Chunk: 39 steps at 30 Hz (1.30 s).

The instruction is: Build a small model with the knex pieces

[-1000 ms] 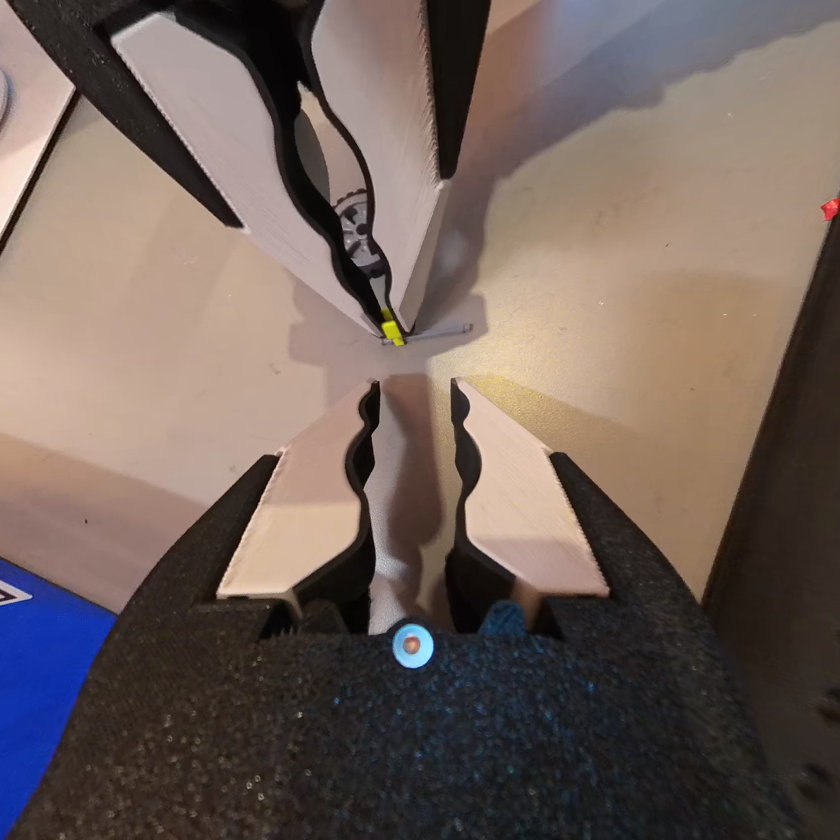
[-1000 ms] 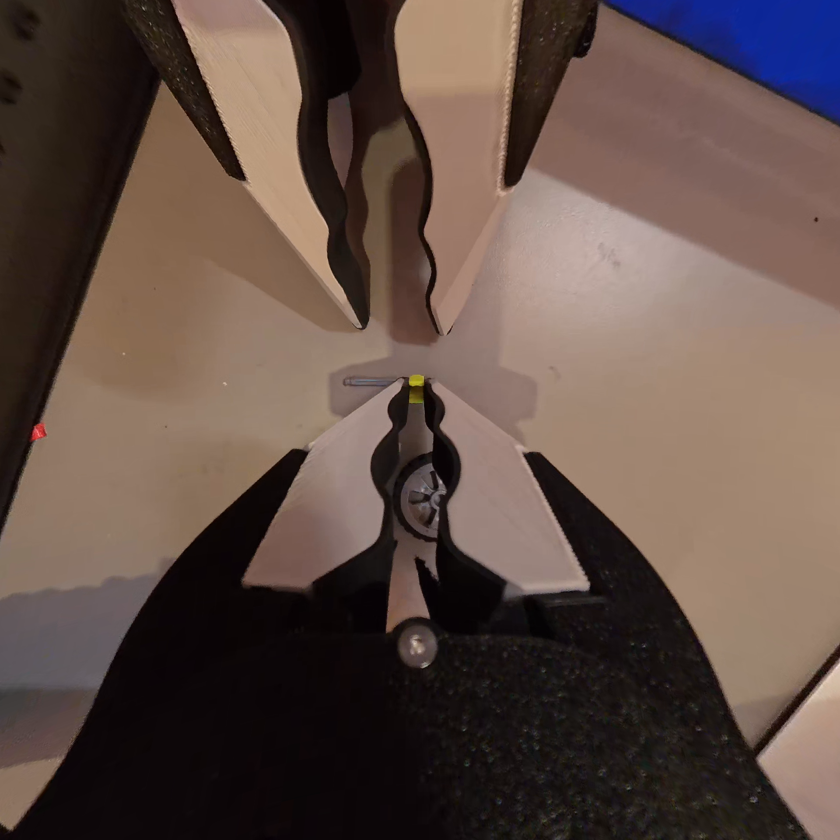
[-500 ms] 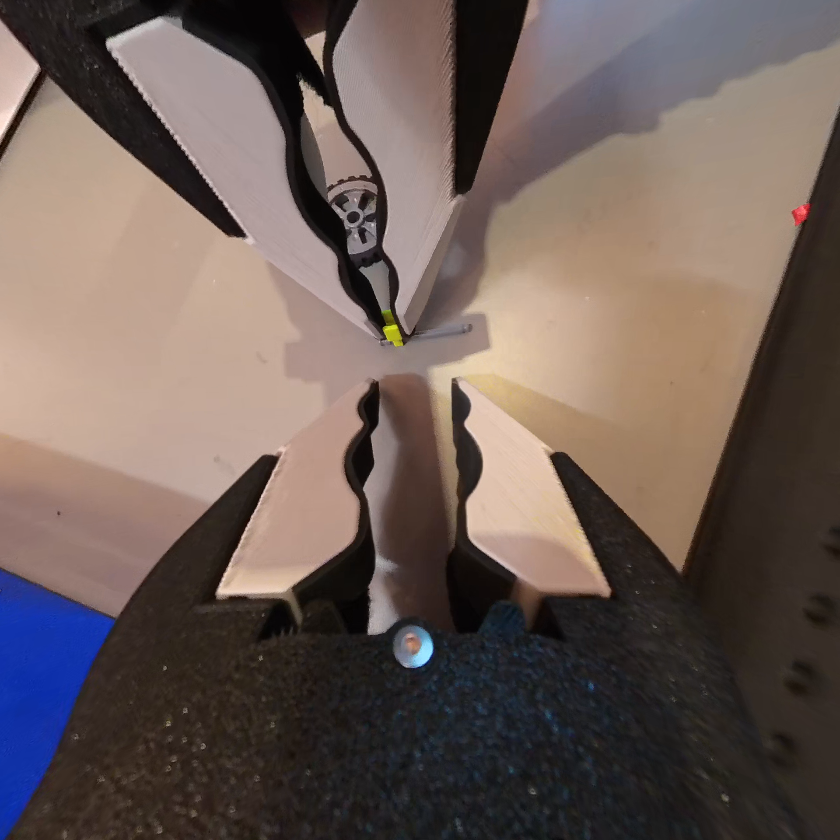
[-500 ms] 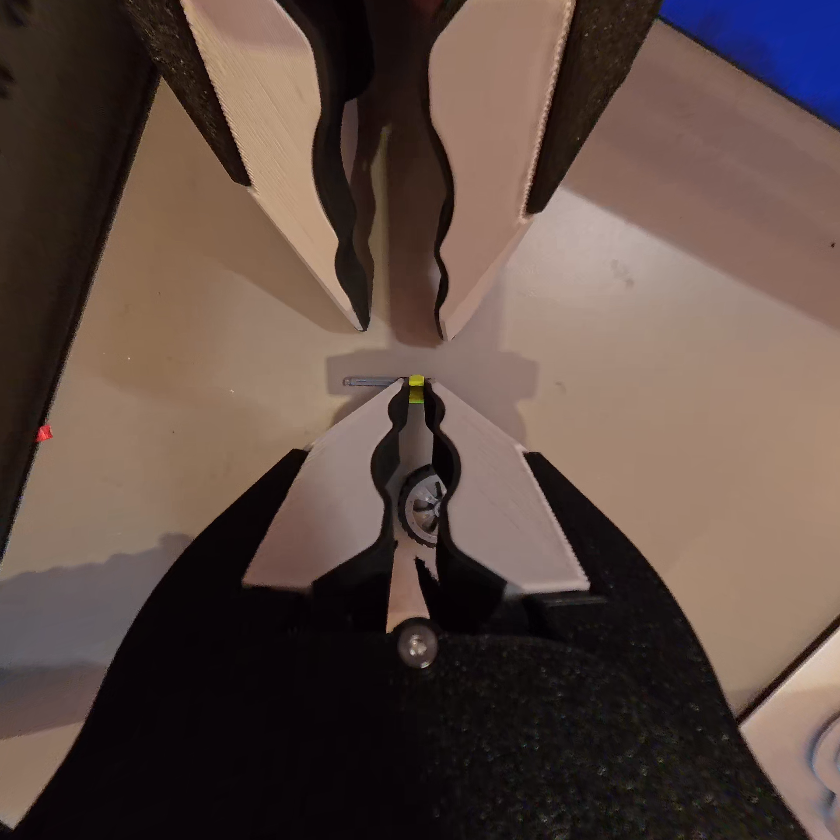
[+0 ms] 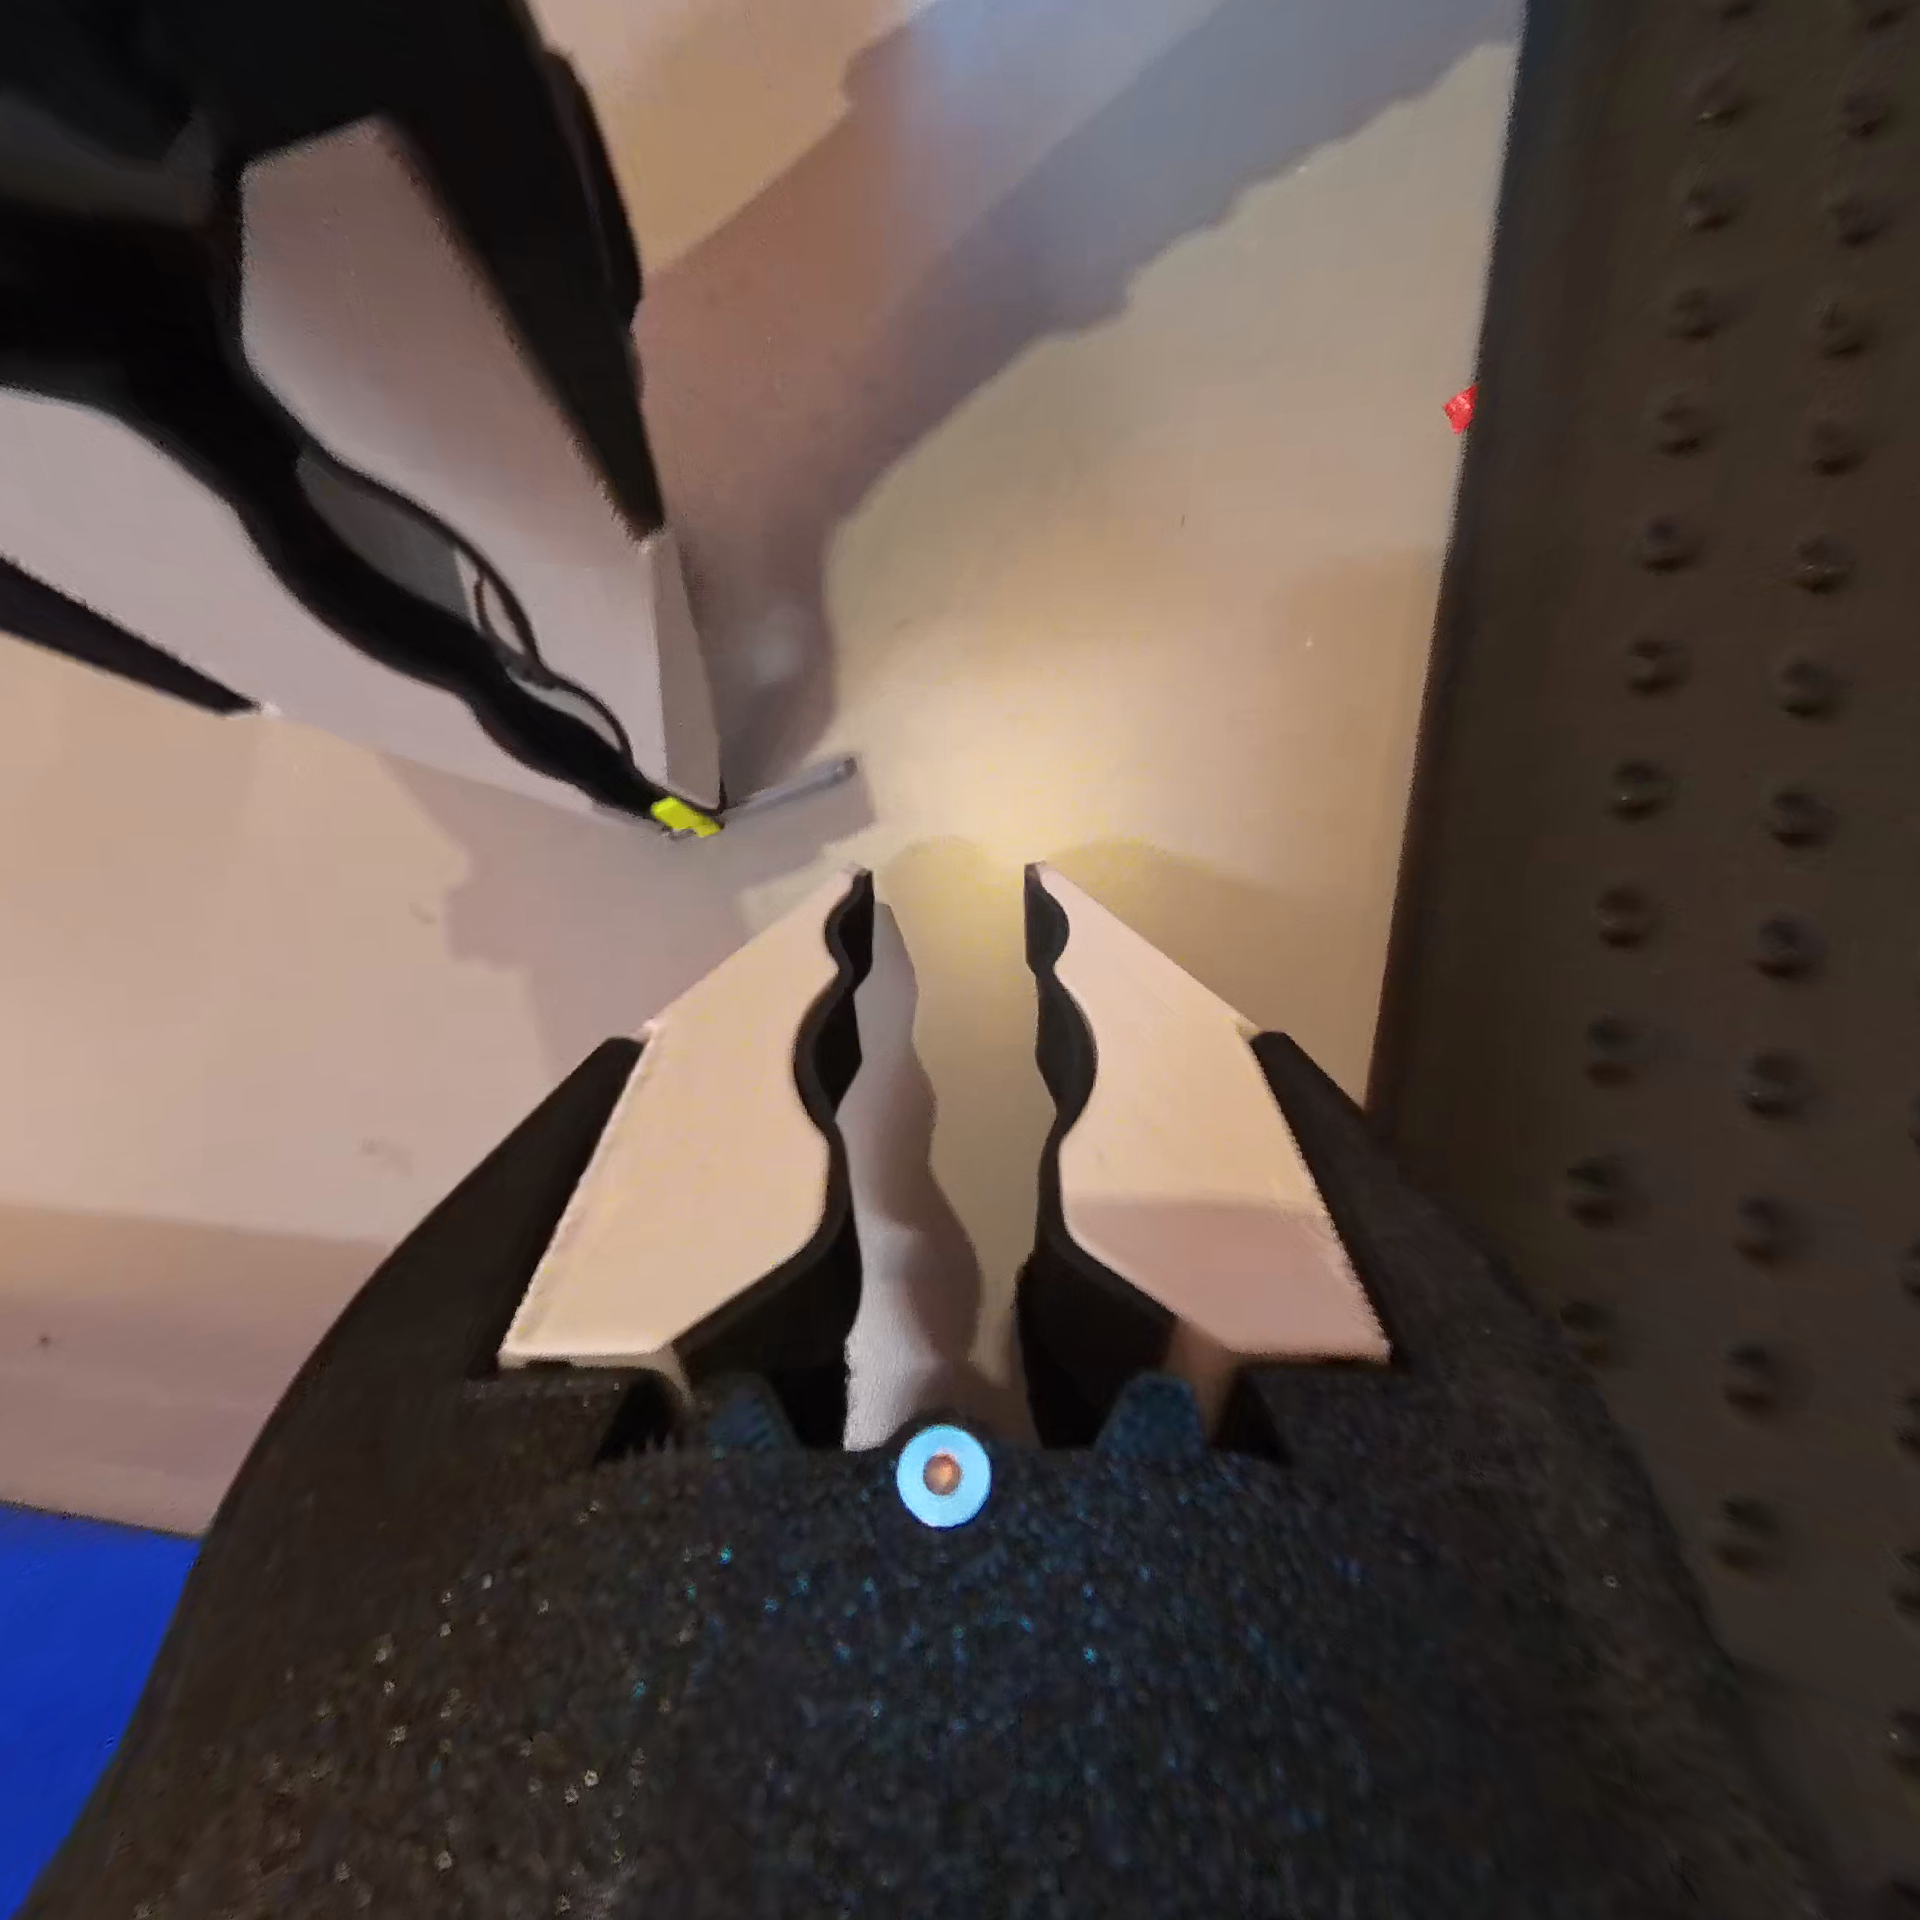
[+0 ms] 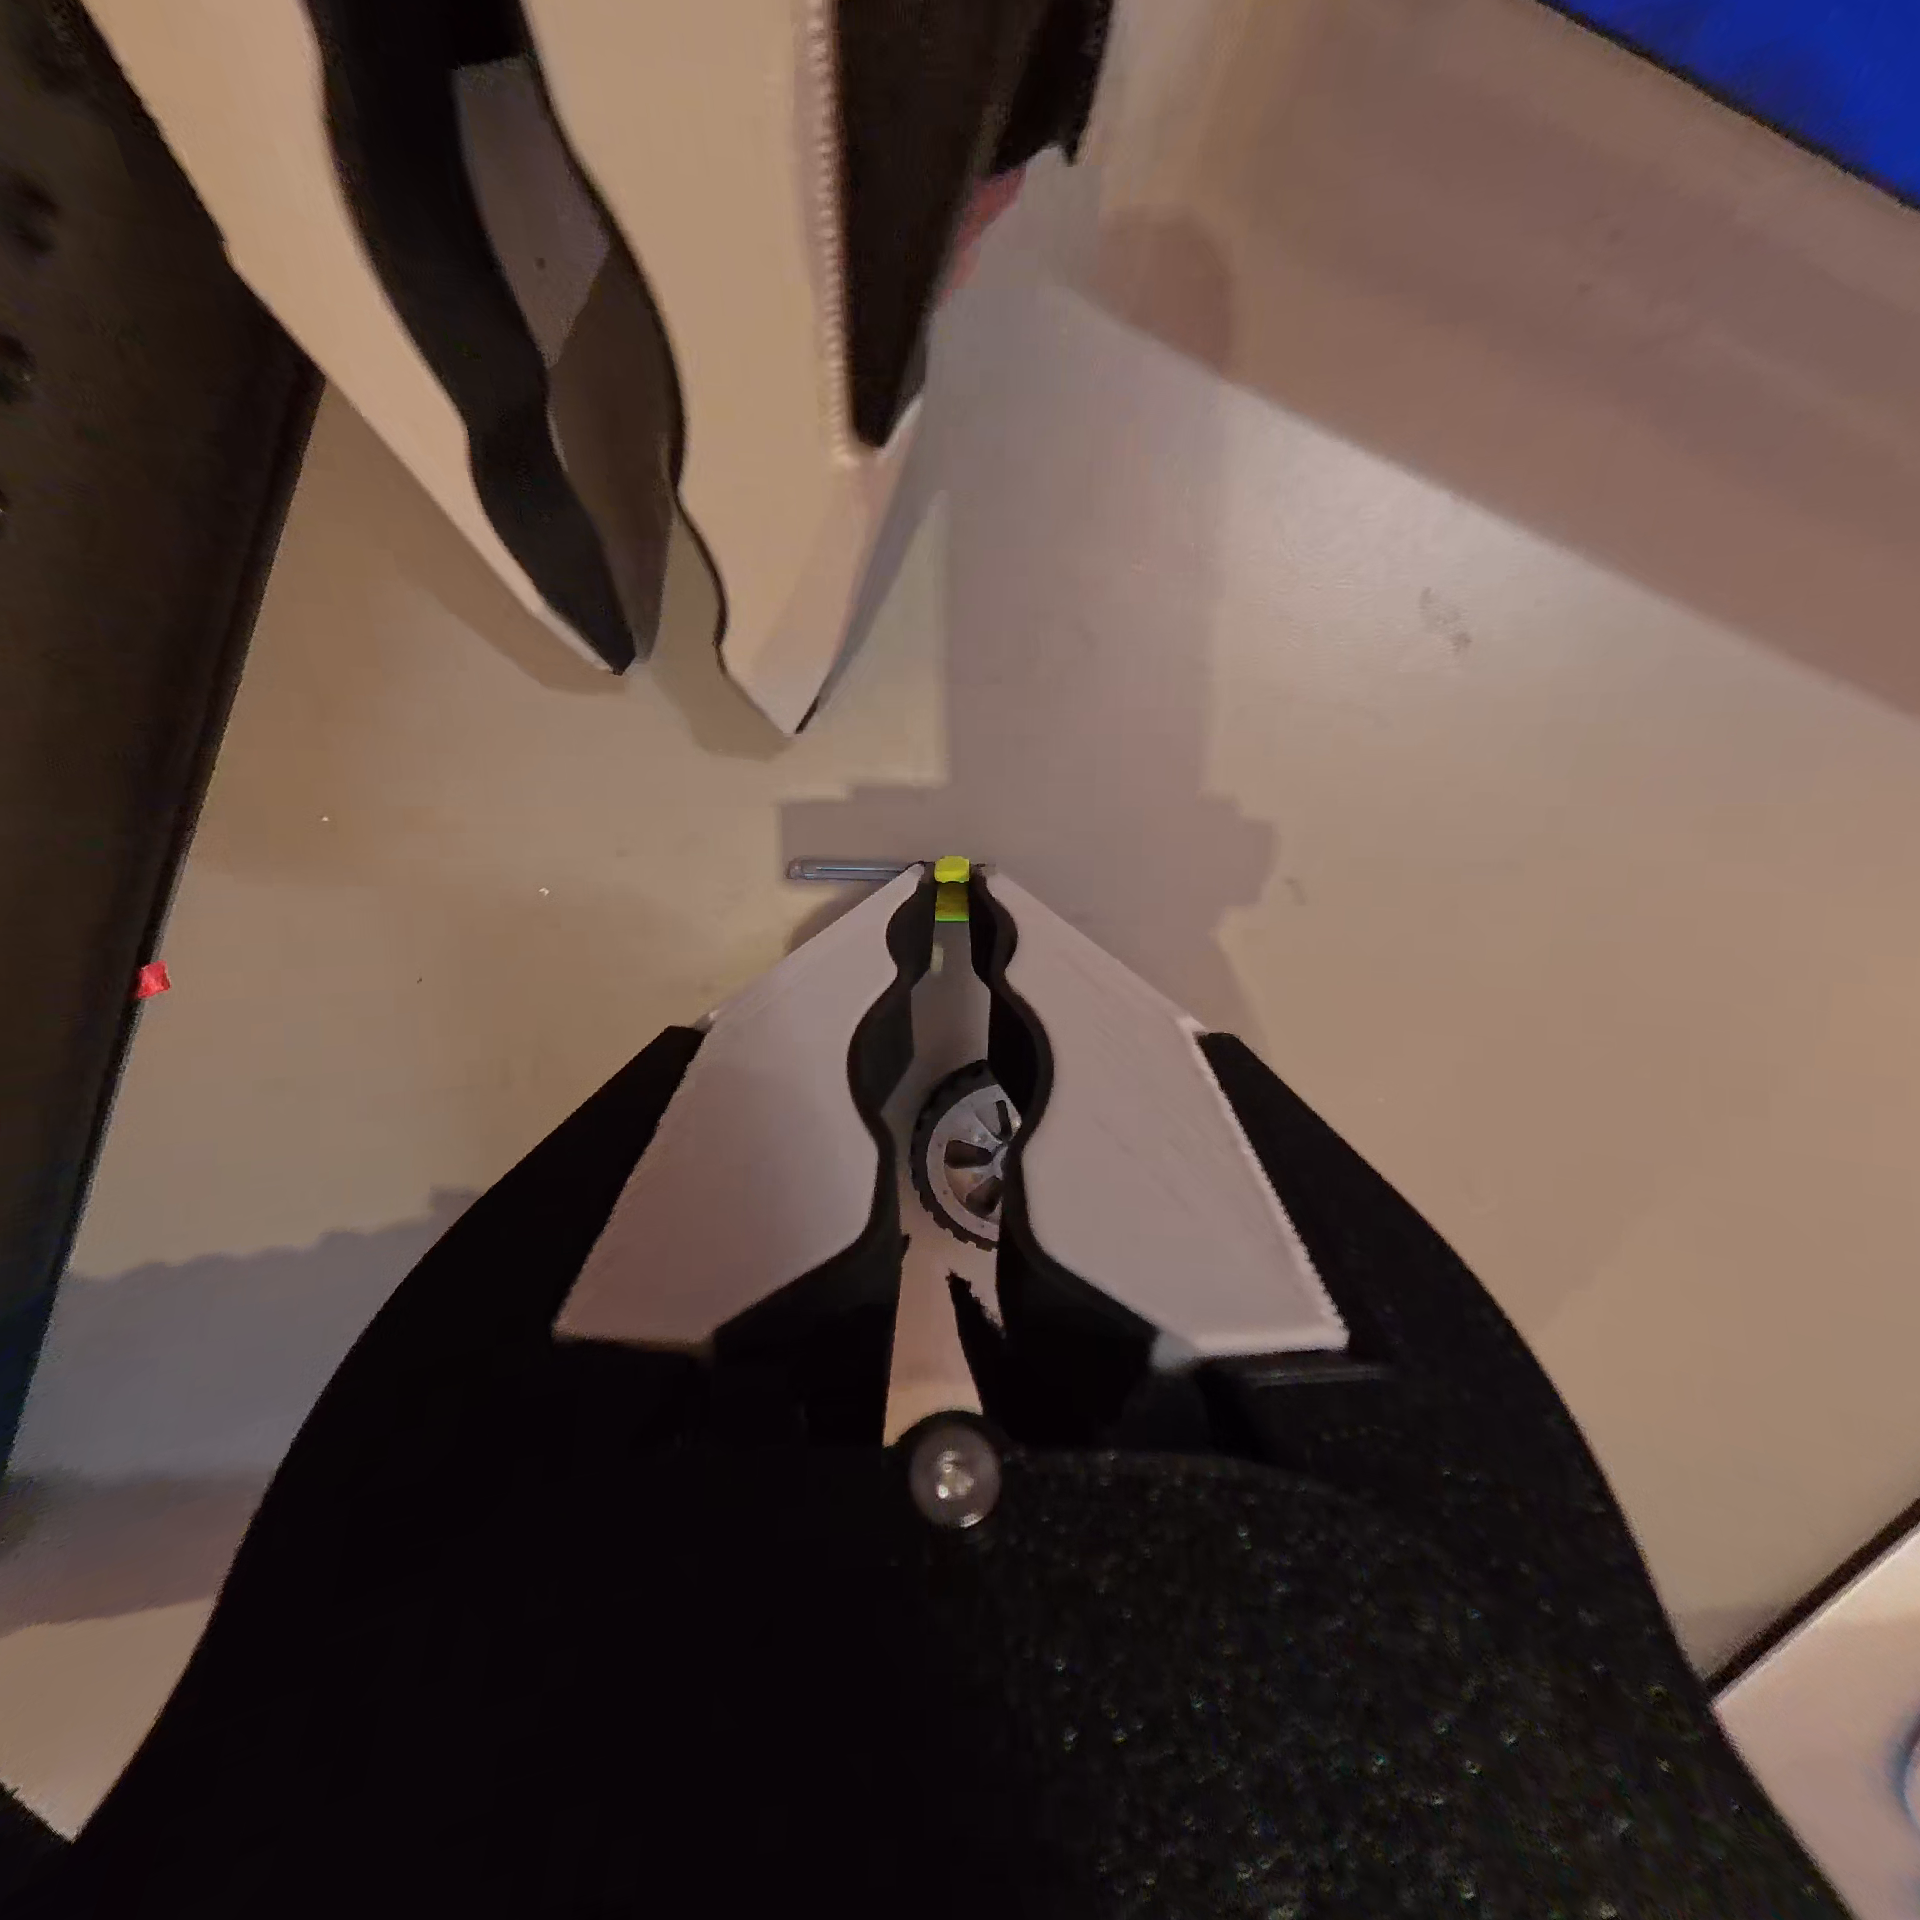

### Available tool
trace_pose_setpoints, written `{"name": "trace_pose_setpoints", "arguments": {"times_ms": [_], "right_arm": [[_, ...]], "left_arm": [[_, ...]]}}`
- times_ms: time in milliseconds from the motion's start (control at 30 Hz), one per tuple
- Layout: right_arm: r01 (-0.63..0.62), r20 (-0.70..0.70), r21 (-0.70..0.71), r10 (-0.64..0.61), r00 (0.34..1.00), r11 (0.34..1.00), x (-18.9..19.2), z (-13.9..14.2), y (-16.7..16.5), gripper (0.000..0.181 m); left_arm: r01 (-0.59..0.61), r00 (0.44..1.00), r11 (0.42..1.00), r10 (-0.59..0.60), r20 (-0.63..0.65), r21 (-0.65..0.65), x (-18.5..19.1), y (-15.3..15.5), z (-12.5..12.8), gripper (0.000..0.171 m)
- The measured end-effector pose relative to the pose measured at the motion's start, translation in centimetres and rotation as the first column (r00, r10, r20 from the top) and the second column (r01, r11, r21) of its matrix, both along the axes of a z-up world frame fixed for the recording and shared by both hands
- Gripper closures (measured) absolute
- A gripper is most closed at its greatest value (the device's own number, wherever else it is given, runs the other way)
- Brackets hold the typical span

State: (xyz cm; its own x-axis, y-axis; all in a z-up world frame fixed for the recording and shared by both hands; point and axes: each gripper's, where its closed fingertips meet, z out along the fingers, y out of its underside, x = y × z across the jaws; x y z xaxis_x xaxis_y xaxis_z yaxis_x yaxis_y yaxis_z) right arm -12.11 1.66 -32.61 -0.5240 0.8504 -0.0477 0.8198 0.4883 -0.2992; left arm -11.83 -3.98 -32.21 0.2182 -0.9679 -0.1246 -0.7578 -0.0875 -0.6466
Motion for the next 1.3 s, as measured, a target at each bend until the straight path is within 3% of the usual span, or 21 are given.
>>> {"name": "trace_pose_setpoints", "arguments": {"times_ms": [300,400,767,1300], "right_arm": [[0.007,0.042,-0.001,-0.007,0.999,1.0,0.0,0.0,0.0,0.176],[0.011,0.044,0.022,-0.012,0.999,1.0,0.0,0.0,0.0,0.176],[0.051,0.057,0.124,-0.059,0.997,0.991,-0.1,-0.1,-0.1,0.176],[0.085,0.085,0.188,-0.103,0.991,0.978,-0.2,-0.1,-0.1,0.176]], "left_arm": [[0.018,0.999,0.991,-0.022,0.03,0.136,2.2,0.0,1.0,0.146],[0.03,0.999,0.974,-0.025,-0.026,0.225,2.5,0.5,0.8,0.153],[0.069,0.995,0.974,-0.052,-0.08,0.214,3.3,-0.2,-0.1,0.155],[0.083,0.995,0.976,-0.072,-0.063,0.201,3.2,-0.9,0.3,0.156]]}}
